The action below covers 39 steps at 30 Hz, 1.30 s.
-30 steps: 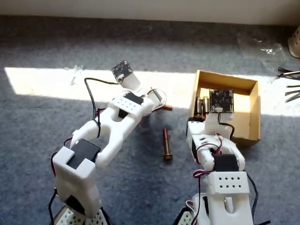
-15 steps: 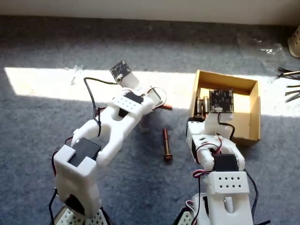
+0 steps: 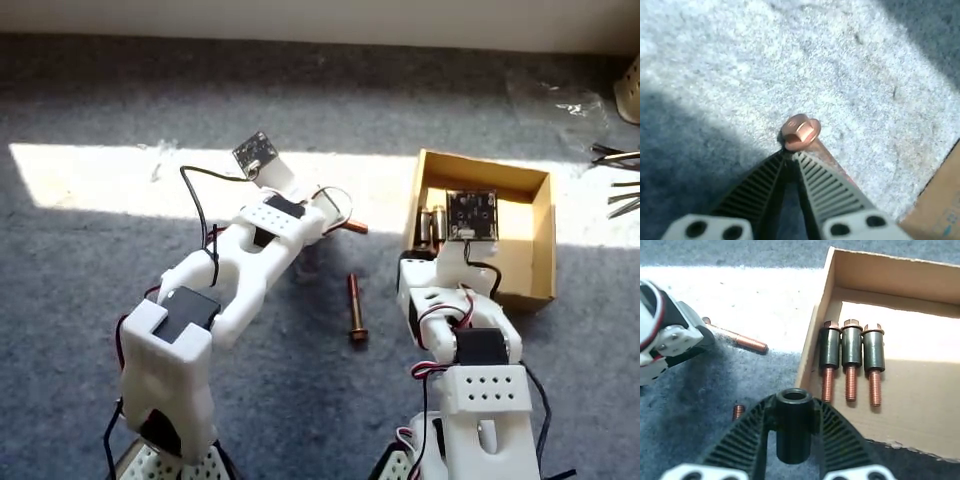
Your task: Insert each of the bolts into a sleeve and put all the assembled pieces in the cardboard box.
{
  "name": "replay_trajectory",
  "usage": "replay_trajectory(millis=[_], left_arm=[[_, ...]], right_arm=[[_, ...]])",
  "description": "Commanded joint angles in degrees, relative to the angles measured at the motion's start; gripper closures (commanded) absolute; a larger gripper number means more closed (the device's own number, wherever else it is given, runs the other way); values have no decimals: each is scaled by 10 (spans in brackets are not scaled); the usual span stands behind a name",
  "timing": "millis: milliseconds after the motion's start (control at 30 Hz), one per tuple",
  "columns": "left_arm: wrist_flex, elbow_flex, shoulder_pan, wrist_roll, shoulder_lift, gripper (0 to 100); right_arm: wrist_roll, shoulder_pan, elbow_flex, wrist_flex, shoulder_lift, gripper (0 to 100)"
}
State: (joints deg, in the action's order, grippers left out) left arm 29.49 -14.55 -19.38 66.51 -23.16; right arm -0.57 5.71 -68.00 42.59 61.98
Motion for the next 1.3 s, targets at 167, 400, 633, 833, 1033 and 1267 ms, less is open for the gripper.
replay_trajectory(millis=[167,400,633,833,1033,1267], left_arm=[[76,7,-43,-37,140,979],[54,12,-38,-44,83,770],[3,12,-27,-44,37,744],[-1,12,0,-44,35,765],[-2,12,1,-44,32,765],[-2,11,14,-44,31,765]], right_arm=[[0,-6,6,-18,10,990],[0,-6,6,-18,10,990],[0,-6,6,-18,10,990],[0,-6,6,-18,10,990],[0,-6,6,-18,10,990],[0,-6,6,-18,10,990]])
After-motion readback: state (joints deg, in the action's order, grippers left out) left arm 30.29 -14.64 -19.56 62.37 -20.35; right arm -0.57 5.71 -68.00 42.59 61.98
